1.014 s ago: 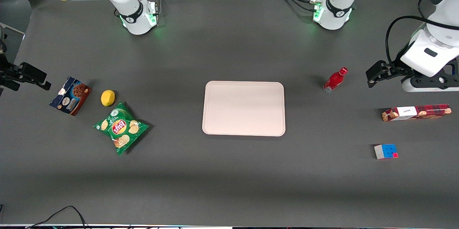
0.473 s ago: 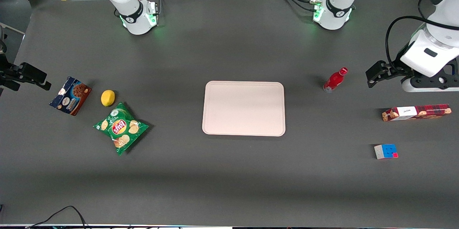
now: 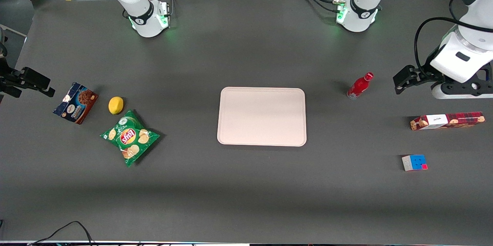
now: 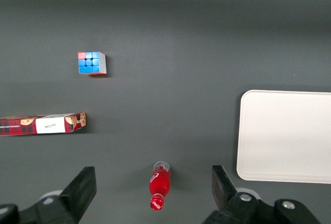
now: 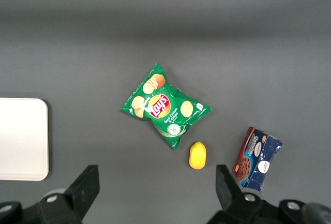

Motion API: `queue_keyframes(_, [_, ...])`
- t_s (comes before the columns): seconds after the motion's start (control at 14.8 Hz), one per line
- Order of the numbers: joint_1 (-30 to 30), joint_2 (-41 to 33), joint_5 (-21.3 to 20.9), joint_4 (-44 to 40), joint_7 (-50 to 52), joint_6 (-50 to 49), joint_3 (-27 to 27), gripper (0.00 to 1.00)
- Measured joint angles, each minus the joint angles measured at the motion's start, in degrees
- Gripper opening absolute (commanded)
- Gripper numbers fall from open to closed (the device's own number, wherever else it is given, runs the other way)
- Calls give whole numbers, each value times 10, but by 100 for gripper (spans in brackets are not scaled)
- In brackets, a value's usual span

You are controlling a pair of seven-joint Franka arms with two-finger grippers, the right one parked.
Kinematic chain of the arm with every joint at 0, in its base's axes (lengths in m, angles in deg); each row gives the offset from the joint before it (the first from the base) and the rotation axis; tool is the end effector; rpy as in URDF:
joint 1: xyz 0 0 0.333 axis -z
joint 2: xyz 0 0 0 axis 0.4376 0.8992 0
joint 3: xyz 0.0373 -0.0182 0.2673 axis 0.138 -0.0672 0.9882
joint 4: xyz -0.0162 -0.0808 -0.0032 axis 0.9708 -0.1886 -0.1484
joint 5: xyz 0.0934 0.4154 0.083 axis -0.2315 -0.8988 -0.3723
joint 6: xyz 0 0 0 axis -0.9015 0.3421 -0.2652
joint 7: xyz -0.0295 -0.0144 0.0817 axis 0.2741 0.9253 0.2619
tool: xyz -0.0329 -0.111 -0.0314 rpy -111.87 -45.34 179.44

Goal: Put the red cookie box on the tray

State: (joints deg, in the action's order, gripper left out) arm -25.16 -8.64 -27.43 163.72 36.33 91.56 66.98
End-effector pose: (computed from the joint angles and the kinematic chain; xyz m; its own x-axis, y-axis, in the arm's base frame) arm 0.6043 -0.0929 0.5455 0.9962 0.0092 0.0865 0.0104 -0.9999 -0.0135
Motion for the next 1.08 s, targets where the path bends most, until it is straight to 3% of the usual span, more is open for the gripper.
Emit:
queue_keyframes(0.47, [-9,0,-2,0,-17,-23,33,100])
queue_keyframes(1.08, [-30,15,-4,0,-121,-32,147,100])
